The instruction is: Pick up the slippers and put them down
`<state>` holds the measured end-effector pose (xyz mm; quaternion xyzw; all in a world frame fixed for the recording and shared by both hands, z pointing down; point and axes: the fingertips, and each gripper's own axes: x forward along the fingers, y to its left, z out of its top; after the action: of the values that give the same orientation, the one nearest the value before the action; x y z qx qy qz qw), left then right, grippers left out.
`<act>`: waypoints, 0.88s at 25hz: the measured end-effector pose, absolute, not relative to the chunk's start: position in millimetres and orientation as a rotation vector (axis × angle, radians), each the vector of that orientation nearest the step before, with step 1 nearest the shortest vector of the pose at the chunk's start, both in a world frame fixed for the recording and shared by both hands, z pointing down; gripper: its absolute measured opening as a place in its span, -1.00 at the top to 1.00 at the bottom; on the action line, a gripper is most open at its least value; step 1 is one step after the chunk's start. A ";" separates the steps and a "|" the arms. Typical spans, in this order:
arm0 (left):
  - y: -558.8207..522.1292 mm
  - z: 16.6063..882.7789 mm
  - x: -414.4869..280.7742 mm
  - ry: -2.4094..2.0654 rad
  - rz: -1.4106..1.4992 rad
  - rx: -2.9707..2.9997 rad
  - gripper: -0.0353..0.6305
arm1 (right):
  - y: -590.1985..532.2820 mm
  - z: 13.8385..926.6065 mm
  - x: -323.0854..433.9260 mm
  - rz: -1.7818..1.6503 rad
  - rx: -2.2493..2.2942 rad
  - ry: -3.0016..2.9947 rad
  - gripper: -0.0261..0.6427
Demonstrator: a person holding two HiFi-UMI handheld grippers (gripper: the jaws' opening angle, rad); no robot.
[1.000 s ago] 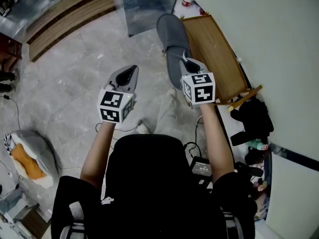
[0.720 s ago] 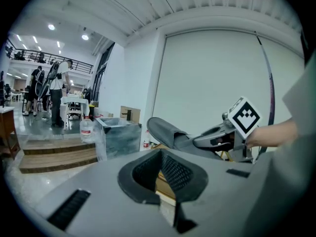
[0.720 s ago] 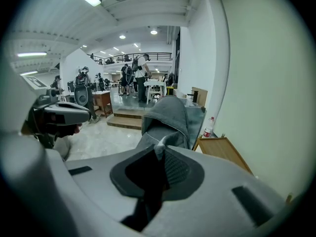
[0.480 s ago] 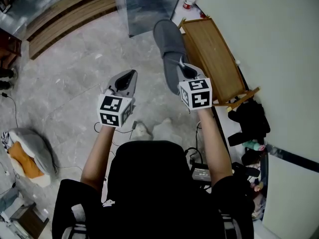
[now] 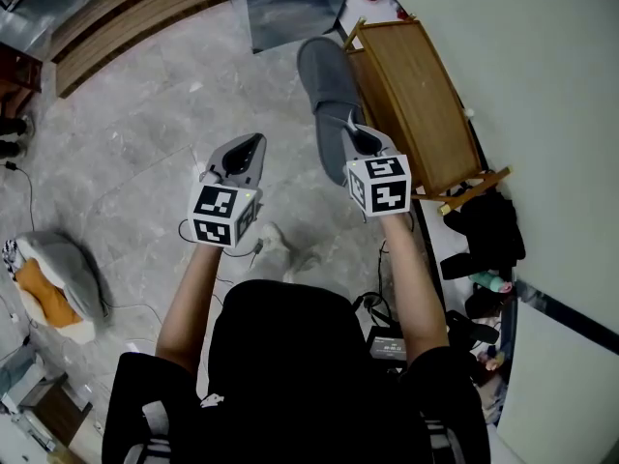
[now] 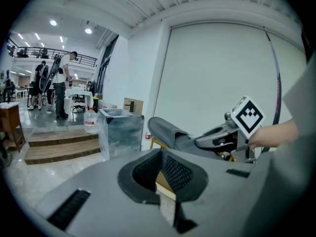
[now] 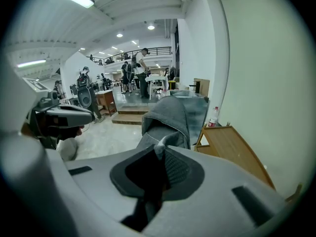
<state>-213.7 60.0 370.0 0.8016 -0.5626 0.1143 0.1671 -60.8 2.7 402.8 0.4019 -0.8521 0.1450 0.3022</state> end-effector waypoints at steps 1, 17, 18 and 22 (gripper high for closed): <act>61.3 372.2 -209.7 -1.601 0.328 2.282 0.88 | 4.4 406.8 -57.9 0.392 1.062 -2.259 0.87; 62.3 484.3 -184.1 -1.577 0.351 2.251 0.88 | 14.3 511.5 -31.8 0.461 1.024 -2.241 0.87; 61.8 495.2 -184.1 -1.581 0.354 2.249 0.88 | 14.1 521.7 -31.3 0.464 1.021 -2.245 0.87; 61.8 542.4 -185.5 -1.577 0.346 2.230 0.88 | 13.6 566.8 -34.5 0.454 1.000 -2.260 0.87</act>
<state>-185.5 61.8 542.4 0.7948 -0.5619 0.1234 0.1932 -34.5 13.6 566.8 0.3783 -0.8554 0.1719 0.3091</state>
